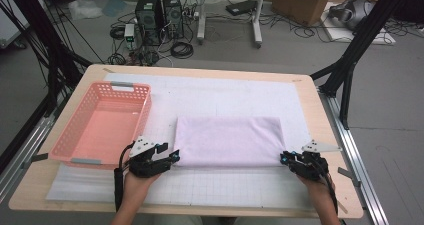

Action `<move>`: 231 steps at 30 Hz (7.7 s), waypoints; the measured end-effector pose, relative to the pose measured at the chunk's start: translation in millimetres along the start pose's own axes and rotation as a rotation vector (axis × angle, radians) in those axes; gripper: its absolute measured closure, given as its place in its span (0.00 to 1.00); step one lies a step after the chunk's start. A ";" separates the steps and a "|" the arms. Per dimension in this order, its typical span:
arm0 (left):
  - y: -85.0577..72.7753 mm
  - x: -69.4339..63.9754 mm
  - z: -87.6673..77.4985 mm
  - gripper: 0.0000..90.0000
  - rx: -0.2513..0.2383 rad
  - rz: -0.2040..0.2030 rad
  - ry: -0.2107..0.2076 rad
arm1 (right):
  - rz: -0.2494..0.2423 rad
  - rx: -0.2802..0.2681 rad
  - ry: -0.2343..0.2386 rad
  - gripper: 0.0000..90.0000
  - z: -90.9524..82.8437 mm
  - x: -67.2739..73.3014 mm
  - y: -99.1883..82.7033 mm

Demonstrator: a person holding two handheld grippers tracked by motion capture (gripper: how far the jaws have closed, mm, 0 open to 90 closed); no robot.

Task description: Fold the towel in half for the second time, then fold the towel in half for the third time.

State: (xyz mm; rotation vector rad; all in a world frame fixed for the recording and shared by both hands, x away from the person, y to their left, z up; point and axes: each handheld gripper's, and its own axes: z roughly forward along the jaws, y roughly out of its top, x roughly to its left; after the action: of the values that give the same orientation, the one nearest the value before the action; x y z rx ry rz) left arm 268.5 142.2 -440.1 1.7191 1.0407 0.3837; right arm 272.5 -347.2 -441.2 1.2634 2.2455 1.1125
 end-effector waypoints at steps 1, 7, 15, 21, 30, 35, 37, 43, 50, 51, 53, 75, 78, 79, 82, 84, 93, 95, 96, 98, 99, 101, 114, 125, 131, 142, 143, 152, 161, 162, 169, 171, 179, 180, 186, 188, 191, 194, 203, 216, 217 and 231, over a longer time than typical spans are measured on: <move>0.2 0.8 -0.2 0.47 -0.001 0.001 0.002 | -0.004 0.010 0.000 0.86 -0.7 -1.6 -3.2; 2.4 2.8 -3.0 0.43 -0.008 0.011 -0.006 | 0.052 -0.078 -0.025 0.72 -24.2 -9.6 -9.9; 3.1 1.8 -5.5 0.37 -0.014 0.029 -0.003 | 0.033 -0.199 -0.097 0.36 -36.4 -6.8 -4.4; 5.0 -0.9 -5.0 0.30 -0.014 0.032 -0.003 | -0.012 -0.214 -0.089 0.26 -34.5 -2.2 -1.3; 5.3 -4.4 -5.0 0.21 -0.029 0.036 -0.015 | -0.014 -0.208 -0.076 0.24 -35.3 -2.8 -1.6; 4.4 -2.9 -4.3 0.21 -0.025 0.032 -0.024 | -0.019 -0.206 -0.068 0.24 -33.0 -3.1 -1.2; 4.5 -3.0 -3.8 0.21 -0.027 0.031 -0.026 | -0.022 -0.204 -0.064 0.24 -32.1 -2.7 -0.7; 3.8 -2.0 0.9 0.21 -0.002 0.021 -0.027 | -0.020 -0.184 -0.057 0.24 -30.2 -1.4 -2.2; 1.6 1.9 4.2 0.25 0.030 -0.022 -0.042 | -0.020 -0.175 -0.058 0.24 -28.6 -0.6 -3.3; 2.1 2.4 4.2 0.26 0.026 -0.028 -0.047 | -0.023 -0.168 -0.057 0.24 -27.8 -0.3 -3.1; 2.8 2.9 3.9 0.26 0.023 -0.030 -0.044 | -0.029 -0.157 -0.053 0.24 -26.2 0.2 -3.0; -5.1 -4.0 21.7 0.39 0.188 -0.047 0.006 | -0.032 -0.145 -0.008 0.24 -17.1 6.5 1.0; -5.7 -9.0 21.9 0.46 0.196 -0.023 0.026 | -0.024 -0.143 -0.010 0.24 -17.1 6.2 1.1; -5.8 -11.6 22.0 0.47 0.202 -0.005 0.031 | -0.023 -0.142 -0.011 0.24 -16.9 6.2 1.3; -6.5 -18.0 23.1 0.54 0.209 0.033 0.038 | -0.026 -0.142 -0.010 0.24 -15.3 7.0 2.2; -7.3 -19.0 23.2 0.59 0.205 0.036 0.031 | -0.027 -0.136 -0.007 0.24 -13.8 8.4 3.0; -8.2 -17.0 23.5 0.73 0.199 -0.013 -0.001 | -0.029 -0.140 0.032 0.24 1.0 12.8 15.8; -8.2 -18.0 23.8 0.77 0.200 -0.013 -0.002 | -0.032 -0.148 0.053 0.24 5.7 15.2 21.9; -8.4 -18.5 24.2 0.78 0.199 -0.015 -0.006 | -0.031 -0.156 0.067 0.24 7.2 17.0 25.6; -8.5 -18.7 24.1 0.81 0.199 -0.011 -0.009 | -0.053 -0.175 0.079 0.24 11.0 21.0 34.3; -8.6 -18.8 24.1 0.82 0.198 -0.008 -0.012 | -0.070 -0.175 0.081 0.24 13.3 23.1 39.1; -8.6 -19.0 23.9 0.83 0.199 -0.004 -0.011 | -0.083 -0.178 0.099 0.24 20.1 27.1 49.3; -9.0 -18.6 24.1 0.83 0.198 -0.031 -0.009 | -0.175 -0.116 0.160 0.19 68.5 58.1 121.6; -9.6 -14.5 23.3 0.82 0.199 -0.072 -0.030 | -0.225 -0.033 0.227 0.27 116.8 78.3 161.5; -9.9 -14.0 22.9 0.82 0.198 -0.084 -0.032 | -0.255 0.029 0.271 0.34 146.8 94.0 172.4; -11.0 -11.1 20.5 0.83 0.197 -0.118 -0.046 | -0.328 0.143 0.298 0.40 198.0 122.2 183.4; -11.1 -11.1 20.6 0.83 0.197 -0.118 -0.046 | -0.337 0.139 0.300 0.40 201.5 124.9 185.0; -11.3 -10.4 20.3 0.84 0.196 -0.130 -0.045 | -0.424 0.206 0.312 0.50 231.7 146.4 193.9; -9.9 -7.0 14.8 0.87 0.205 -0.145 -0.040 | -0.438 0.260 0.408 0.87 238.1 146.3 202.5; -9.3 -6.9 13.6 0.87 0.205 -0.146 -0.039 | -0.418 0.263 0.409 0.89 237.1 147.5 202.6; 1.9 -0.5 -7.4 0.88 0.133 -0.157 -0.034 | -0.379 0.151 0.449 0.91 228.8 155.8 210.4; 4.5 2.5 -11.5 0.88 0.114 -0.171 -0.038 | -0.360 0.113 0.457 0.91 225.1 156.2 213.5; 17.9 -6.4 -12.1 0.87 0.061 -0.159 -0.096 | -0.332 0.031 0.474 0.91 204.2 145.9 219.8; 19.3 -9.1 -10.2 0.87 0.061 -0.154 -0.100 | -0.330 0.027 0.473 0.91 201.8 143.8 219.3; 28.4 -21.3 1.6 0.87 0.066 -0.128 -0.136 | -0.325 0.004 0.451 0.91 186.9 128.4 214.3; 31.1 -25.9 6.7 0.87 0.066 -0.125 -0.144 | -0.321 -0.001 0.436 0.91 181.5 123.5 212.2; 33.6 -32.7 15.6 0.87 0.081 -0.112 -0.152 | -0.318 -0.002 0.415 0.91 174.2 114.1 208.4; 36.0 -40.7 27.5 0.87 0.101 -0.096 -0.165 | -0.312 -0.008 0.394 0.91 167.6 103.2 203.2; 43.6 -64.7 56.7 0.87 0.137 -0.066 -0.197 | -0.282 -0.008 0.348 0.91 150.0 72.3 187.0; 53.8 -96.4 92.9 0.86 0.177 -0.031 -0.229 | -0.249 -0.027 0.280 0.91 129.0 36.6 166.1; 54.6 -98.8 95.5 0.86 0.179 -0.027 -0.230 | -0.250 -0.030 0.273 0.91 128.1 34.7 165.0; 58.1 -114.8 108.7 0.71 0.171 0.007 -0.246 | -0.283 -0.020 0.205 0.90 109.4 8.3 154.3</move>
State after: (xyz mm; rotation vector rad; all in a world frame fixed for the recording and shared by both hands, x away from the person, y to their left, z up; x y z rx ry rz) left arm 303.4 -19.2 -407.2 1.8685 0.9081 0.0844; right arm 422.6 -242.6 -392.4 0.8204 2.4585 1.1961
